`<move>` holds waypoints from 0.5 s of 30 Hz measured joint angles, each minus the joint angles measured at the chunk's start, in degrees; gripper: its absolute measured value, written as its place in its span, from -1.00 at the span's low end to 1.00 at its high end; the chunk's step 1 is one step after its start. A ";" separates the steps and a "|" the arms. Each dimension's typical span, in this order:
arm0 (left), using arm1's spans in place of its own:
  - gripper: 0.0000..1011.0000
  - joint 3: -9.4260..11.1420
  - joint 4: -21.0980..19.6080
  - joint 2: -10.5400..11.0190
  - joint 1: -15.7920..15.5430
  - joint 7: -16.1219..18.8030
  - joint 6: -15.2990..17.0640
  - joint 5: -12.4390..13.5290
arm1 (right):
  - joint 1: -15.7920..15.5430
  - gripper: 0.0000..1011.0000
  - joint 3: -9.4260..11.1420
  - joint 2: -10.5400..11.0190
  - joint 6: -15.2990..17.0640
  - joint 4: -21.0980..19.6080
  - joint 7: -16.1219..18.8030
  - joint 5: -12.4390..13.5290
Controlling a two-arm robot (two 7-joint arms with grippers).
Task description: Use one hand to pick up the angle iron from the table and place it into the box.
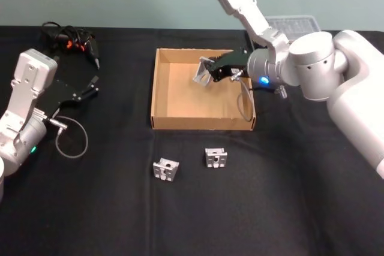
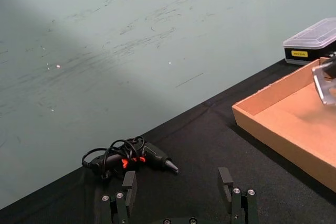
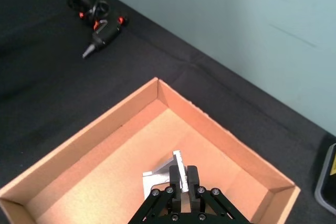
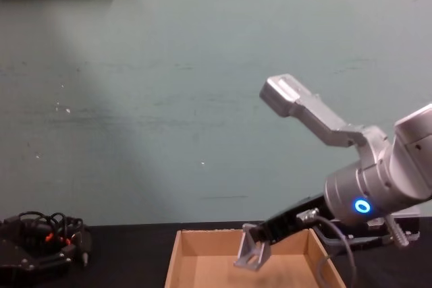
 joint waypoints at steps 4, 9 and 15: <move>1.00 0.00 0.00 0.00 0.00 0.00 0.00 0.00 | 0.37 -0.83 -0.37 -1.10 -0.56 2.19 -0.08 -1.12; 1.00 0.00 0.00 0.00 0.00 0.00 0.00 0.00 | 0.45 -0.83 -0.52 -1.60 -0.83 3.08 -0.33 -1.76; 1.00 0.00 0.00 0.00 0.00 0.00 0.00 0.00 | 0.45 -0.81 -0.51 -1.51 -0.79 2.91 -0.33 -1.70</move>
